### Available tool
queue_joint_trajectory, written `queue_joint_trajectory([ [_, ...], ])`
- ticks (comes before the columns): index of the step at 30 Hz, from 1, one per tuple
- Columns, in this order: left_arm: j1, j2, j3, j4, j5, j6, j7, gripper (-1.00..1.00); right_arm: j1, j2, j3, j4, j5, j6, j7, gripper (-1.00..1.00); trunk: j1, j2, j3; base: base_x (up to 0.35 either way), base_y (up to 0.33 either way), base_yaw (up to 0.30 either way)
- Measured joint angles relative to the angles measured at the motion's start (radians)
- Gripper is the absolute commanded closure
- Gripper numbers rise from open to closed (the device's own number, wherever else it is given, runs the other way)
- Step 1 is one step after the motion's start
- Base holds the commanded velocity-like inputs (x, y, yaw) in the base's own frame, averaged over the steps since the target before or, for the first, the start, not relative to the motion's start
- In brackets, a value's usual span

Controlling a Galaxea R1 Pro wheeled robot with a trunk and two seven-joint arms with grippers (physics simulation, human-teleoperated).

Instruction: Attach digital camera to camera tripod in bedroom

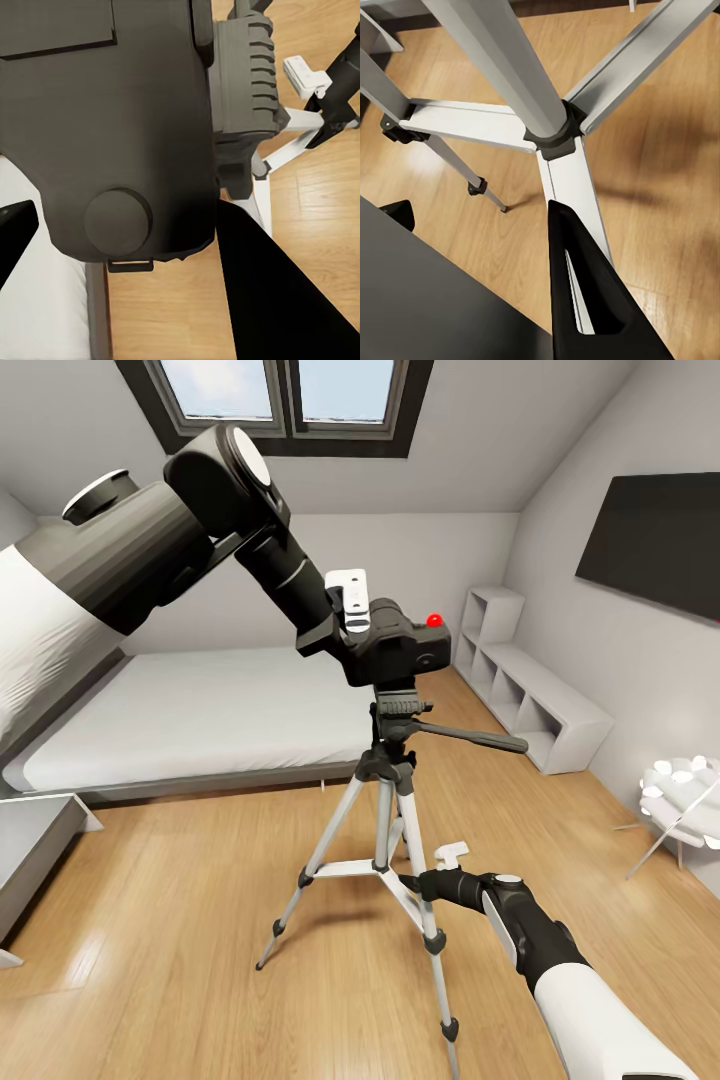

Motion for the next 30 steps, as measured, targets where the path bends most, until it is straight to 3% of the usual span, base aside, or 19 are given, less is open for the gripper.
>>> queue_joint_trajectory([
  [23, 0.000, -0.001, -0.001, 0.002, -0.001, 0.000, 0.003, 1.00, 0.000, 0.000, 0.000, 0.000, 0.000, 0.000, 0.000, 1.00, 0.000, 0.000, 0.000, 0.000, 0.000, 0.000],
  [24, 0.000, -0.001, -0.001, 0.002, -0.001, 0.000, 0.003, -1.00, 0.000, 0.000, 0.000, 0.000, 0.000, 0.000, 0.000, 1.00, 0.000, 0.000, 0.000, 0.000, 0.000, 0.000],
  [30, 0.000, -0.001, 0.000, 0.006, -0.002, -0.005, 0.003, -1.00, 0.000, -0.001, 0.000, 0.001, -0.001, 0.000, 0.001, 1.00, 0.000, 0.000, 0.000, 0.000, 0.000, 0.000],
])
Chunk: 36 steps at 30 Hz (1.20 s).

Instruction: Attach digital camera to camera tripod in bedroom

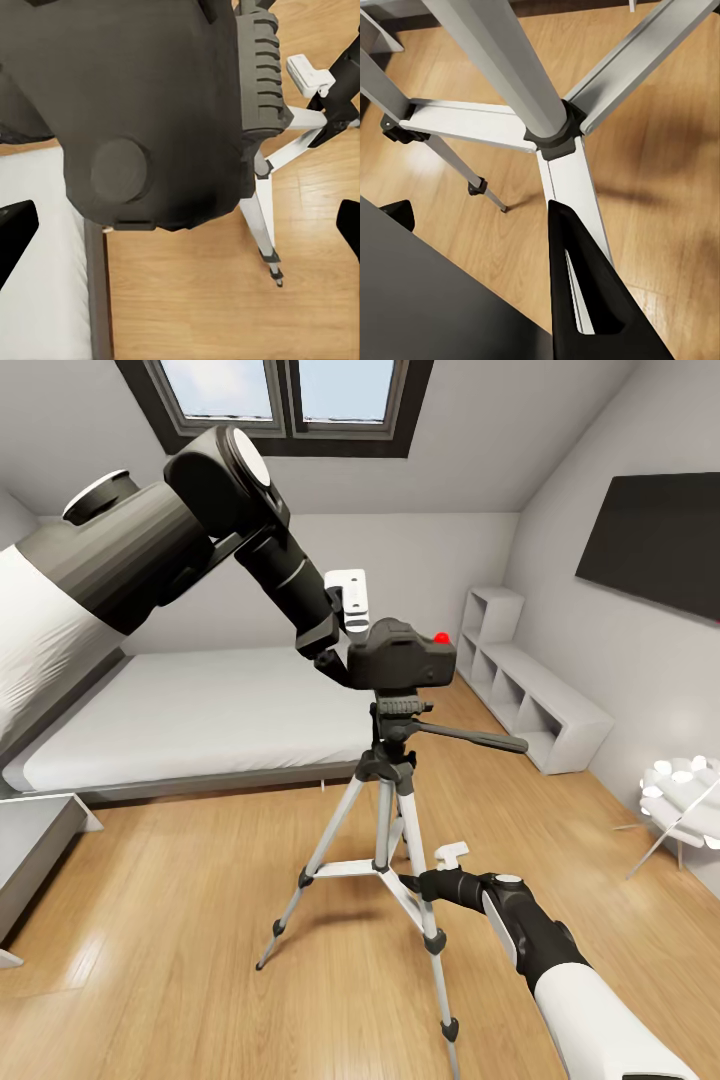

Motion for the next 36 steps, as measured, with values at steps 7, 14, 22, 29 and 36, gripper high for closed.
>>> queue_joint_trajectory([
  [7, 0.000, 0.000, 0.000, -0.001, 0.000, 0.000, 0.001, -1.00, 0.000, 0.000, 0.000, 0.000, 0.000, 0.000, 0.000, 1.00, 0.000, 0.000, 0.000, 0.000, 0.000, 0.000],
  [14, 0.000, 0.000, 0.000, -0.002, 0.000, 0.000, 0.001, -1.00, 0.000, -0.001, 0.000, 0.000, 0.000, 0.000, 0.000, 1.00, 0.000, 0.000, 0.000, 0.000, 0.000, 0.000],
  [22, 0.000, 0.000, 0.000, -0.002, 0.001, 0.000, 0.023, -1.00, 0.000, -0.001, 0.000, 0.000, 0.000, 0.000, 0.000, 1.00, 0.000, 0.000, 0.000, 0.000, 0.000, 0.000],
  [29, 0.000, 0.003, 0.015, 0.004, 0.007, 0.001, 0.052, -1.00, 0.000, -0.001, 0.000, 0.000, 0.000, 0.001, 0.000, 1.00, 0.000, 0.000, 0.000, 0.000, 0.000, 0.000],
  [36, 0.000, 0.026, 0.151, 0.006, 0.009, 0.002, 0.078, -1.00, 0.000, -0.001, 0.000, 0.000, 0.000, 0.000, 0.001, 1.00, 0.000, 0.000, 0.000, 0.000, 0.000, 0.000],
])
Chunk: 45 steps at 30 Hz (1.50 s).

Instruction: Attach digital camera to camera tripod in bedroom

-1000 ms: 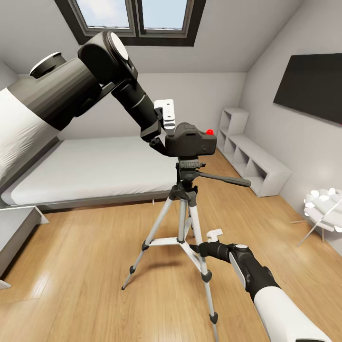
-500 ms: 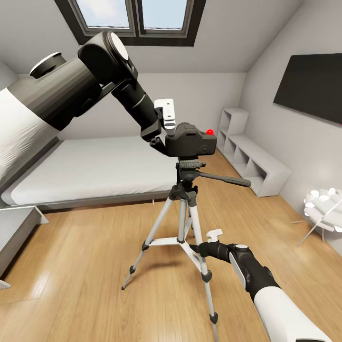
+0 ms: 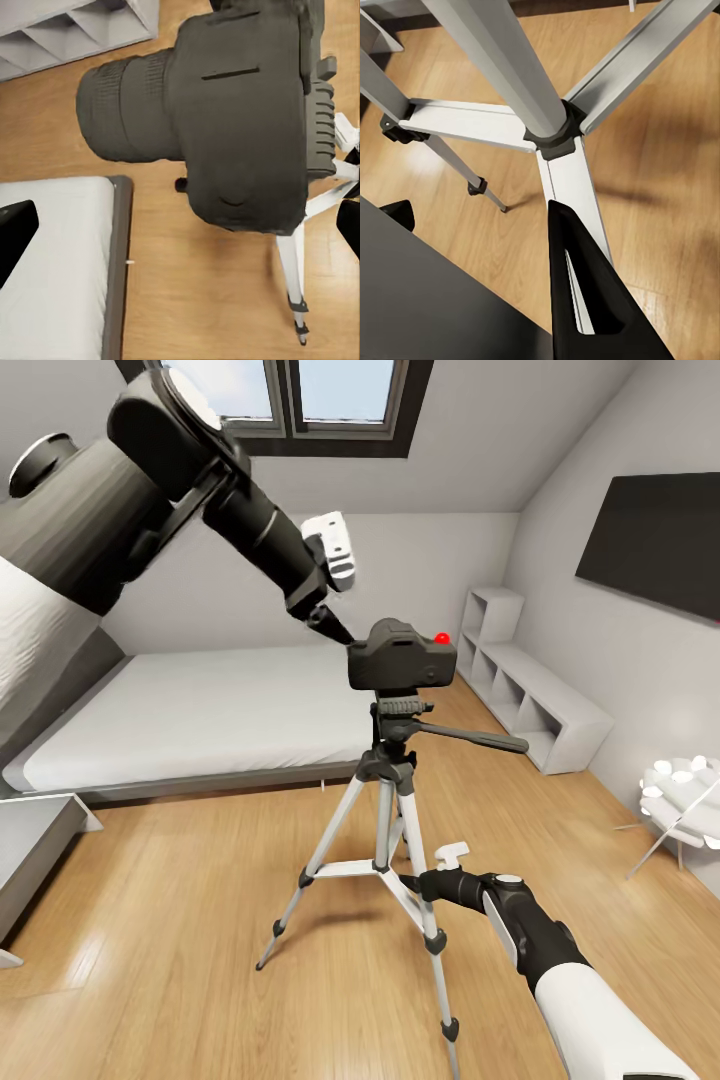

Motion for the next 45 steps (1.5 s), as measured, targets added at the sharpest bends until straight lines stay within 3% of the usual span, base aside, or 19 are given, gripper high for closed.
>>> queue_joint_trajectory([
  [2, 0.000, 0.017, 0.071, -0.002, 0.000, 0.000, 0.009, -1.00, 0.000, 0.000, 0.000, 0.000, 0.000, 0.000, 0.000, 1.00, 0.000, 0.000, 0.000, 0.000, 0.000, 0.000],
  [6, 0.000, 0.035, 0.139, -0.002, 0.001, 0.001, 0.015, -1.00, 0.000, -0.001, 0.000, 0.001, 0.000, -0.002, 0.002, 1.00, 0.000, 0.000, 0.000, 0.000, 0.000, 0.000],
  [10, 0.000, 0.046, 0.173, -0.002, 0.001, 0.001, 0.018, -1.00, 0.000, 0.000, 0.000, 0.001, 0.000, -0.001, 0.001, 1.00, 0.000, 0.000, 0.000, 0.000, 0.000, 0.000],
  [19, 0.001, 0.050, 0.193, 0.053, 0.023, 0.007, 0.017, -1.00, 0.000, -0.001, -0.001, 0.001, 0.003, -0.003, 0.003, 1.00, 0.000, 0.000, 0.000, 0.000, 0.000, 0.000],
  [23, 0.018, 0.049, 0.196, 0.188, 0.089, 0.032, 0.011, -1.00, 0.000, -0.001, -0.001, 0.000, 0.001, -0.001, 0.003, 1.00, 0.000, 0.000, 0.000, 0.000, 0.000, 0.000],
  [26, 0.048, 0.047, 0.199, 0.305, 0.157, 0.045, 0.009, -1.00, 0.000, -0.001, -0.001, -0.002, 0.002, -0.001, 0.003, 1.00, 0.000, 0.000, 0.000, 0.000, 0.000, 0.000],
  [27, 0.060, 0.047, 0.199, 0.346, 0.186, 0.048, 0.009, -1.00, 0.000, 0.000, 0.000, -0.002, 0.002, 0.000, 0.003, 1.00, 0.000, 0.000, 0.000, 0.000, 0.000, 0.000],
  [28, 0.084, 0.048, 0.199, 0.425, 0.248, 0.053, 0.012, -1.00, 0.000, -0.001, 0.000, -0.001, 0.001, -0.001, 0.003, 1.00, 0.000, 0.000, 0.000, 0.000, 0.000, 0.000],
  [29, 0.097, 0.048, 0.199, 0.467, 0.280, 0.055, 0.013, -1.00, 0.000, -0.001, -0.001, -0.002, 0.002, -0.001, 0.003, 1.00, 0.000, 0.001, 0.000, 0.000, 0.000, 0.000],
  [34, 0.142, 0.049, 0.197, 0.678, 0.415, 0.057, 0.023, -1.00, 0.000, -0.001, -0.001, 0.000, 0.002, -0.002, 0.004, 1.00, 0.000, 0.000, 0.000, 0.000, 0.000, 0.000],
  [39, 0.165, 0.042, 0.193, 0.841, 0.449, 0.054, 0.074, -1.00, 0.000, -0.001, -0.002, -0.001, 0.003, -0.001, 0.004, 1.00, 0.000, 0.000, 0.000, 0.000, 0.000, 0.000],
  [41, 0.186, 0.041, 0.194, 0.910, 0.454, 0.048, 0.130, -1.00, 0.000, -0.001, -0.001, -0.001, 0.003, 0.000, 0.003, 1.00, 0.000, 0.000, 0.000, 0.000, 0.000, 0.000],
  [45, 0.238, 0.050, 0.190, 0.969, 0.460, 0.022, 0.234, -1.00, 0.000, 0.000, -0.001, -0.002, 0.003, 0.000, 0.003, 1.00, 0.000, 0.000, 0.000, 0.000, 0.000, 0.000],
])
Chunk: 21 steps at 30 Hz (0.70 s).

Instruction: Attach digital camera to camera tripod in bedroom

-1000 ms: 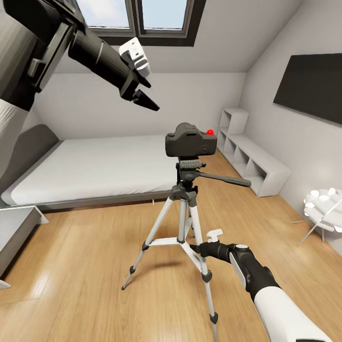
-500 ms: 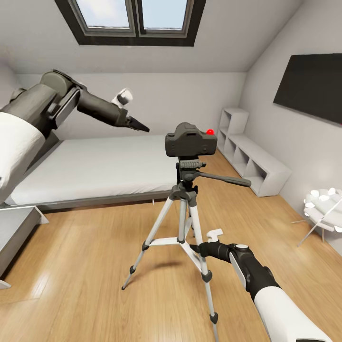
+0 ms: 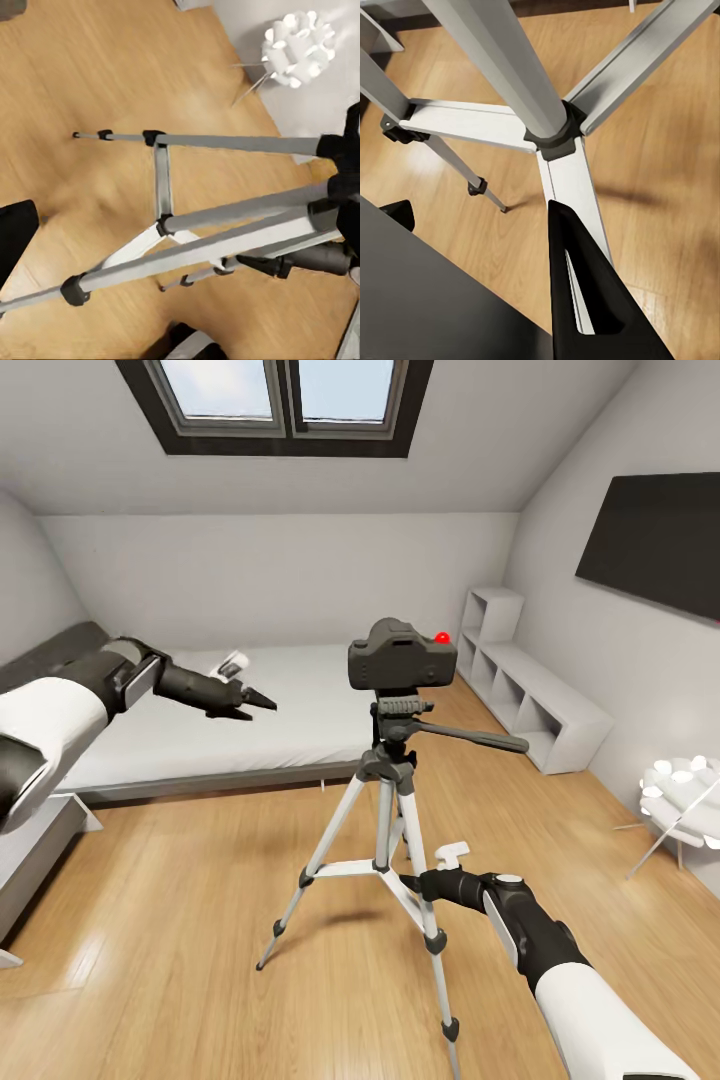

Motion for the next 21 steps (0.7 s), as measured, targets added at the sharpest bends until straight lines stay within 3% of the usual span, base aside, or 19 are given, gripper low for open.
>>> queue_joint_trajectory([
  [7, 0.073, 0.020, 0.005, 0.042, 0.008, -0.045, 0.173, -1.00, 0.000, -0.001, 0.000, 0.001, -0.002, 0.000, 0.000, 1.00, 0.000, 0.000, 0.000, 0.000, 0.000, 0.000],
  [8, 0.093, 0.024, 0.001, 0.048, 0.008, -0.051, 0.218, -1.00, 0.000, -0.001, 0.000, 0.001, -0.002, 0.000, 0.001, 1.00, 0.000, 0.000, 0.000, 0.000, 0.000, 0.000],
  [14, 0.193, 0.027, 0.002, 0.057, 0.020, -0.102, 0.347, -1.00, 0.000, -0.002, 0.000, 0.001, -0.001, -0.001, 0.002, 1.00, 0.000, 0.000, 0.000, 0.000, 0.000, 0.000],
  [21, 0.305, 0.027, 0.003, 0.065, 0.033, -0.212, 0.395, -1.00, 0.000, -0.002, 0.000, 0.002, -0.001, -0.001, 0.002, 1.00, 0.000, 0.000, 0.000, 0.000, 0.000, 0.000],
])
